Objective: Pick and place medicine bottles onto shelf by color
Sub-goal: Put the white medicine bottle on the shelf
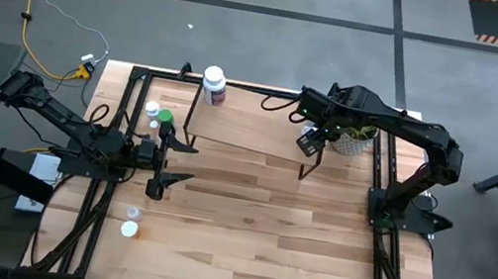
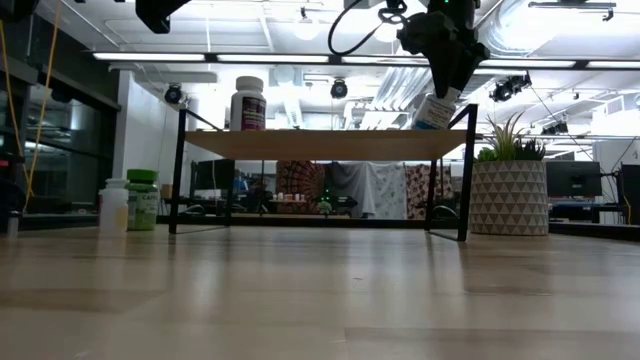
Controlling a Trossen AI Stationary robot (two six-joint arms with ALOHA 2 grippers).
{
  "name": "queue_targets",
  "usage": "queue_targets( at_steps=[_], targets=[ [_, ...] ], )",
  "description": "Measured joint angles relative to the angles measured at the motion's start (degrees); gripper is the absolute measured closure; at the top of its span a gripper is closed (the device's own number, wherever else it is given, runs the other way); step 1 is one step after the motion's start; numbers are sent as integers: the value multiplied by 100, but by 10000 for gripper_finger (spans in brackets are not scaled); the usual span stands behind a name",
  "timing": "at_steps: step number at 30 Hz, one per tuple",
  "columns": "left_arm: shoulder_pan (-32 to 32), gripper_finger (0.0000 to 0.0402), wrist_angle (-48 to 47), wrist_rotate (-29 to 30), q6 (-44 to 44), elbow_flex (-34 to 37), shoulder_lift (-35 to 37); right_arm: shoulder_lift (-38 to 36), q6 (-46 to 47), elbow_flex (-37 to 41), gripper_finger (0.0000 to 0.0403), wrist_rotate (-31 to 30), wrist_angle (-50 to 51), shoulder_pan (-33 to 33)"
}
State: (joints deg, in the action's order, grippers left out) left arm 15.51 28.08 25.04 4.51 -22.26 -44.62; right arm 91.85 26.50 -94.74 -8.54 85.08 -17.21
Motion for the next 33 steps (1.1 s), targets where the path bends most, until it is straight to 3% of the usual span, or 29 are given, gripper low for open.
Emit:
queue_targets(
  at_steps=[9,33],
  targets=[
    [0,115,0,0,-131,0,0,0,-155,0,209,442,0,0],
    [1,115,0,0,-133,0,0,-295,-105,0,209,367,27,0]
  ],
)
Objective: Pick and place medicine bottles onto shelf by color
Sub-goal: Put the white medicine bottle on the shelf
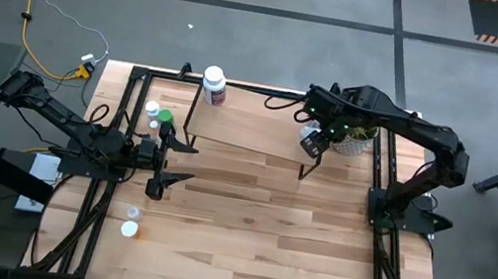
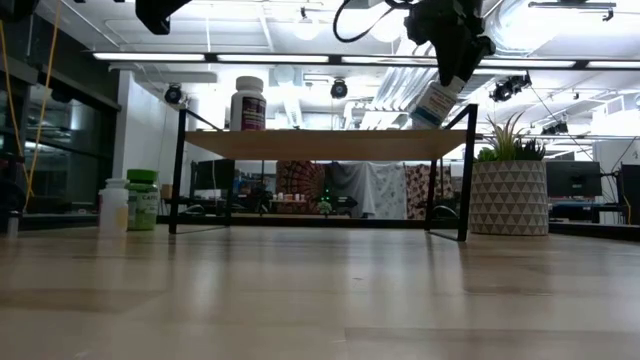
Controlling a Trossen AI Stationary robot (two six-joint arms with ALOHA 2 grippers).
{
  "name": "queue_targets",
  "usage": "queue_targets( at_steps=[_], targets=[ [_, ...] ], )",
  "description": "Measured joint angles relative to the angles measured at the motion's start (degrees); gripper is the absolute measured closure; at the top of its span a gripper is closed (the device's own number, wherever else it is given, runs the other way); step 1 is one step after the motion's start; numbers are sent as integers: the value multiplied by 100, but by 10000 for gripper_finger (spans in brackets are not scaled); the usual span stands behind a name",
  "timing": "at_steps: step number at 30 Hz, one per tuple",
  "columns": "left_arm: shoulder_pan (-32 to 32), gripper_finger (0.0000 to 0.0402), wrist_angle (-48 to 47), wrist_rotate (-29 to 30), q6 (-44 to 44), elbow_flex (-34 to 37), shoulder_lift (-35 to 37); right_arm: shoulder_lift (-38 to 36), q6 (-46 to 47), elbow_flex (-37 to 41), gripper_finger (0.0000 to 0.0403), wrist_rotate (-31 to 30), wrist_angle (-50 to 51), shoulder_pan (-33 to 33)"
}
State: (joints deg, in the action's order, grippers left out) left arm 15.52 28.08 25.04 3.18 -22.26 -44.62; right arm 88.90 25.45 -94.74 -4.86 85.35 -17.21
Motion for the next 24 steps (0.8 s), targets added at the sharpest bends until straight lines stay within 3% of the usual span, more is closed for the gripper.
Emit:
queue_targets(
  at_steps=[11,17,20,24],
  targets=[
    [-52,115,178,-33,-496,-176,-376,-473,-127,0,209,280,-514,590],
    [-54,115,164,268,-402,-647,-1199,-599,-70,0,209,-157,-940,1155],
    [-155,115,126,658,-404,-889,-1719,-607,16,0,209,-278,-916,1202],
    [-378,116,122,737,-258,-1333,-2521,-608,21,0,209,-290,-932,1215]
  ],
)
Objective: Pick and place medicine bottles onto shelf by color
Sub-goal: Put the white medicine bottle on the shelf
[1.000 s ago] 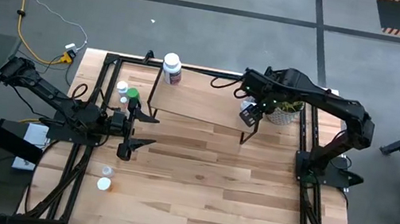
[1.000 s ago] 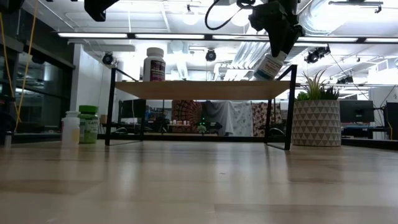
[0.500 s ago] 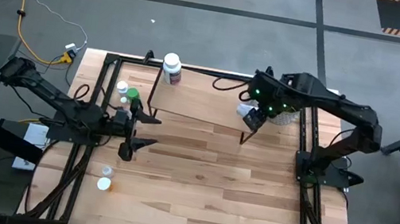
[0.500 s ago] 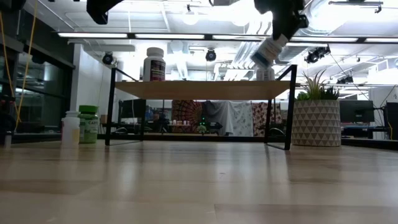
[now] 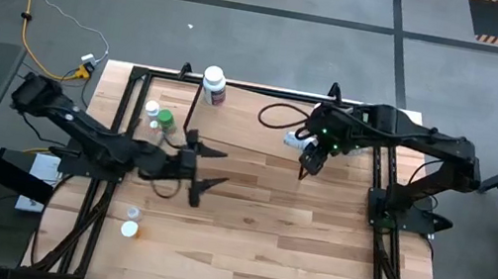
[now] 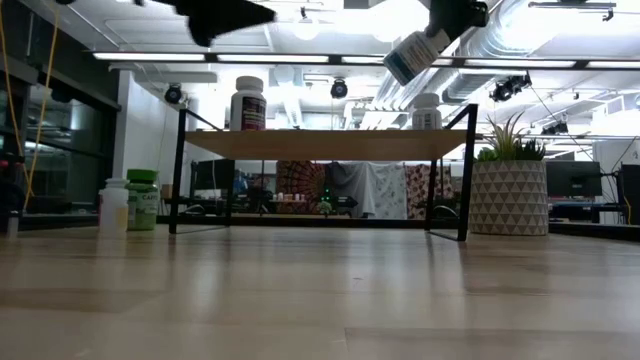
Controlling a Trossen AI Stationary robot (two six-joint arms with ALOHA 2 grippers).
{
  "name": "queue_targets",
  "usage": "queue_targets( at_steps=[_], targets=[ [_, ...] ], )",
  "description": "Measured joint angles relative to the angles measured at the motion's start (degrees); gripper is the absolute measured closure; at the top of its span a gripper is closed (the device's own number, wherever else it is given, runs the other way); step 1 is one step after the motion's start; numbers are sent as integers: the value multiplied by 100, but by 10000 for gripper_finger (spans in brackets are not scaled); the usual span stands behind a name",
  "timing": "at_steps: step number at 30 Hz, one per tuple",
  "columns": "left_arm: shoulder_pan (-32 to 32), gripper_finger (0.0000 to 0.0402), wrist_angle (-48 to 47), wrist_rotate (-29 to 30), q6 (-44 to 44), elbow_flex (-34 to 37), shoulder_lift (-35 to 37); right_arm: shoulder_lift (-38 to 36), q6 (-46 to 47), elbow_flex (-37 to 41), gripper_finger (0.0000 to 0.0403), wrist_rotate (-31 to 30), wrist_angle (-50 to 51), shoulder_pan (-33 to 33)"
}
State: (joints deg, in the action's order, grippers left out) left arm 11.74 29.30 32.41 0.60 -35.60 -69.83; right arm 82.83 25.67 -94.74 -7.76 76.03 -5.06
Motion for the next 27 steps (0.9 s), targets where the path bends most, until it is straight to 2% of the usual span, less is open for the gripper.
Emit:
queue_targets(
  at_steps=[2,4,8,12,17,20,27],
  targets=[
    [-98,121,9,92,249,-303,-430,0,-26,0,209,-16,-23,0],
    [-172,132,2,436,680,-619,-803,0,-70,0,209,-16,-77,0],
    [-360,176,98,1125,1713,-1235,-1430,0,-135,0,209,-22,-90,0],
    [-659,252,103,989,2233,-1778,-1924,0,-147,0,209,-155,-87,0],
    [-1052,380,99,446,2413,-2248,-2395,0,-171,0,209,-411,15,0],
    [-1289,388,129,131,2411,-2492,-2643,0,-216,0,209,-416,82,0],
    [-1640,399,121,-86,2411,-2904,-3168,0,-305,0,209,-401,35,0]
  ],
)
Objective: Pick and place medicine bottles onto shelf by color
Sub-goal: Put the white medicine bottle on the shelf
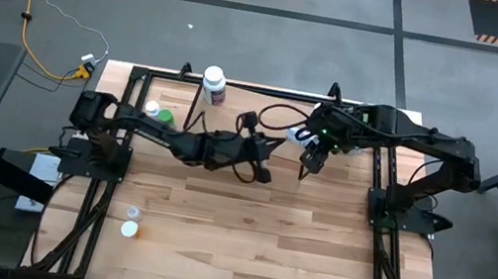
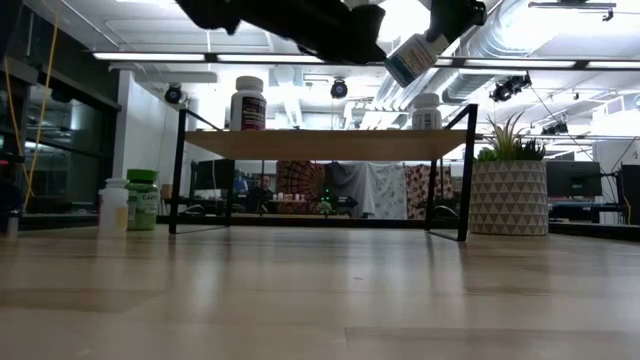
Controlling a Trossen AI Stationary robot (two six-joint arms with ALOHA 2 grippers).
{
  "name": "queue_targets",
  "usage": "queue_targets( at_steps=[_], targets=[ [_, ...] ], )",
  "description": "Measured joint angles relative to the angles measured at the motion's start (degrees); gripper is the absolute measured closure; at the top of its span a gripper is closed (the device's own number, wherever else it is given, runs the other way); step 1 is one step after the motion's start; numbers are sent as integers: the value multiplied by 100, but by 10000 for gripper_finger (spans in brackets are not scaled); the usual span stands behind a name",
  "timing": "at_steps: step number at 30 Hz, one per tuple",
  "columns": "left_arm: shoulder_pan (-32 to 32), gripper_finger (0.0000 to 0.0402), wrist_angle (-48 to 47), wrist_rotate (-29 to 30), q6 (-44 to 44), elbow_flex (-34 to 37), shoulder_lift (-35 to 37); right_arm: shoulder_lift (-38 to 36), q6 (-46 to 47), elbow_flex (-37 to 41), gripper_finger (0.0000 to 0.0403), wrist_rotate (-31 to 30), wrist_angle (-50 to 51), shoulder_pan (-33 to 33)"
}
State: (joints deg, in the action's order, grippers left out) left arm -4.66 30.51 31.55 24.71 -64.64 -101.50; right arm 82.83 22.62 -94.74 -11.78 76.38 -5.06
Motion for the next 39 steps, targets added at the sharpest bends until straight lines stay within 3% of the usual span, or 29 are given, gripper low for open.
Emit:
queue_targets(
  at_steps=[16,39],
  targets=[
    [-165,401,513,-3,-59,-55,-258,94,133,-2,210,101,86,0],
    [-370,401,549,-907,-676,-49,-582,189,162,-2,210,-56,-120,-31]
  ],
)
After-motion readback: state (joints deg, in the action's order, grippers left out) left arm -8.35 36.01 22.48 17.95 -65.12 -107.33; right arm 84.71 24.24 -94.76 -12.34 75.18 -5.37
